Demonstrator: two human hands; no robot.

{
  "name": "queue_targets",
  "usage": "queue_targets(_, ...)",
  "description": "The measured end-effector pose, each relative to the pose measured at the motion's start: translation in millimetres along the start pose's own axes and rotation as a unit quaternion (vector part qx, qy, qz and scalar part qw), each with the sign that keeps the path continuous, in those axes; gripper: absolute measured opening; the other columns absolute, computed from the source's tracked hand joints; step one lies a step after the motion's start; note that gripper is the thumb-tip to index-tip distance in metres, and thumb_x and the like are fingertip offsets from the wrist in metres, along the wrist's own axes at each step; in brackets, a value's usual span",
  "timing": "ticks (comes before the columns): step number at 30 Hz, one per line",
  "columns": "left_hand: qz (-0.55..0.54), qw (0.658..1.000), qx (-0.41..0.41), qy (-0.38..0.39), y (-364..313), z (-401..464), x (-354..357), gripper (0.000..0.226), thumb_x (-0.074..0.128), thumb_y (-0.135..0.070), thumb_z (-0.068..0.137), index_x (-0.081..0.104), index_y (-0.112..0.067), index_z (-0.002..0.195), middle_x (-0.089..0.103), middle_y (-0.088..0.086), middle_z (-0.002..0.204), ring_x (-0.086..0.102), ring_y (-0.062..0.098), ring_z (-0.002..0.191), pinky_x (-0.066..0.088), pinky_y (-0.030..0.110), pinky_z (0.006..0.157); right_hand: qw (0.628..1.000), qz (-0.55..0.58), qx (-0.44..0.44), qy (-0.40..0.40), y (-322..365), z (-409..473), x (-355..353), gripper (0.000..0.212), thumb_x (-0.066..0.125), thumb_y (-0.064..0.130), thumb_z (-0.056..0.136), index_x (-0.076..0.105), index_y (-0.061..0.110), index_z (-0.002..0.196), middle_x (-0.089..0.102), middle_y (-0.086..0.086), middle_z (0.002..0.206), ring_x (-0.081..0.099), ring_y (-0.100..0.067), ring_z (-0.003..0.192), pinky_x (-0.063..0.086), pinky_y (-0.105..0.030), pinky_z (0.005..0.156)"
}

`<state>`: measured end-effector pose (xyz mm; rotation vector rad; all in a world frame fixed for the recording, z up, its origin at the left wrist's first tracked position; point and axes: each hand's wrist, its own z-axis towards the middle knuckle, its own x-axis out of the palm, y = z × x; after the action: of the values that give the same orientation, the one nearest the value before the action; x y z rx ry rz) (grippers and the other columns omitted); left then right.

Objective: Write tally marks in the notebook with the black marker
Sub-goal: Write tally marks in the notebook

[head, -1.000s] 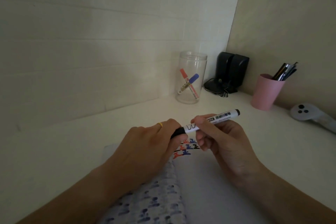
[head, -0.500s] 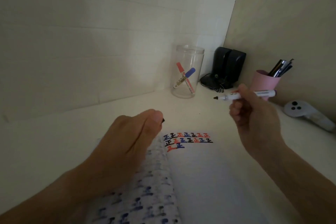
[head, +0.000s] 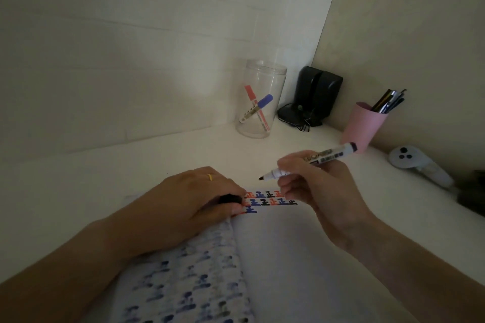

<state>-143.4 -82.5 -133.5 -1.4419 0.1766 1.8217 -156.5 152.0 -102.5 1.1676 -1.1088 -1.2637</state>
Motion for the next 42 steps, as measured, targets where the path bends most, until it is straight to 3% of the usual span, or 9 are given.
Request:
queue_targets(8, -0.051, 0.999, 0.004, 0.004, 15, 6, 8, 0.032, 0.051, -0.054, 0.098, 0.067, -0.042, 0.121, 0.069, -0.027, 0.121, 0.059, 0.001, 0.115, 0.053, 0.031, 0.094, 0.995, -0.082, -0.048, 0.019, -32, -5, -9, 0.004, 0.076, -0.005, 0.080, 0.072, -0.005, 0.078, 0.070, -0.016, 0.059, 0.063, -0.022, 0.051, 0.054, -0.027, 0.049)
queue_targets(19, -0.055, 0.998, 0.001, 0.006, 15, 5, 9, 0.034, 0.049, -0.056, 0.097, 0.068, -0.042, 0.122, 0.069, -0.026, 0.122, 0.058, 0.001, 0.117, 0.052, 0.030, 0.095, 0.987, -0.140, -0.077, 0.032, -36, -9, -9, 0.005, 0.079, 0.001, 0.079, 0.077, 0.003, 0.075, 0.074, -0.019, 0.064, 0.067, -0.021, 0.054, 0.057, -0.028, 0.054)
queue_targets(26, -0.055, 0.998, 0.006, 0.003, 15, 5, 9, 0.036, 0.045, -0.059, 0.096, 0.067, -0.044, 0.120, 0.068, -0.029, 0.121, 0.058, 0.000, 0.117, 0.052, 0.029, 0.095, 0.979, -0.190, -0.074, 0.012, -38, -7, -10, 0.004, 0.081, 0.009, 0.077, 0.077, 0.010, 0.074, 0.075, -0.013, 0.064, 0.072, -0.029, 0.059, 0.062, -0.037, 0.060)
queue_targets(34, -0.052, 0.999, 0.011, 0.002, 14, 6, 8, 0.036, 0.045, -0.057, 0.097, 0.068, -0.042, 0.120, 0.068, -0.029, 0.122, 0.057, -0.002, 0.117, 0.049, 0.025, 0.095, 0.979, -0.187, -0.074, 0.014, -37, -8, -11, 0.006, 0.081, 0.008, 0.077, 0.077, 0.010, 0.074, 0.075, -0.013, 0.063, 0.072, -0.031, 0.059, 0.062, -0.039, 0.060)
queue_targets(42, -0.049, 0.999, 0.009, 0.001, 15, 5, 10, 0.031, 0.049, -0.054, 0.098, 0.068, -0.042, 0.120, 0.069, -0.027, 0.121, 0.057, -0.003, 0.116, 0.051, 0.027, 0.094, 0.979, -0.191, -0.066, 0.009, -38, -7, -12, 0.006, 0.080, 0.010, 0.076, 0.076, 0.012, 0.072, 0.075, -0.008, 0.060, 0.070, -0.020, 0.054, 0.061, -0.039, 0.059)
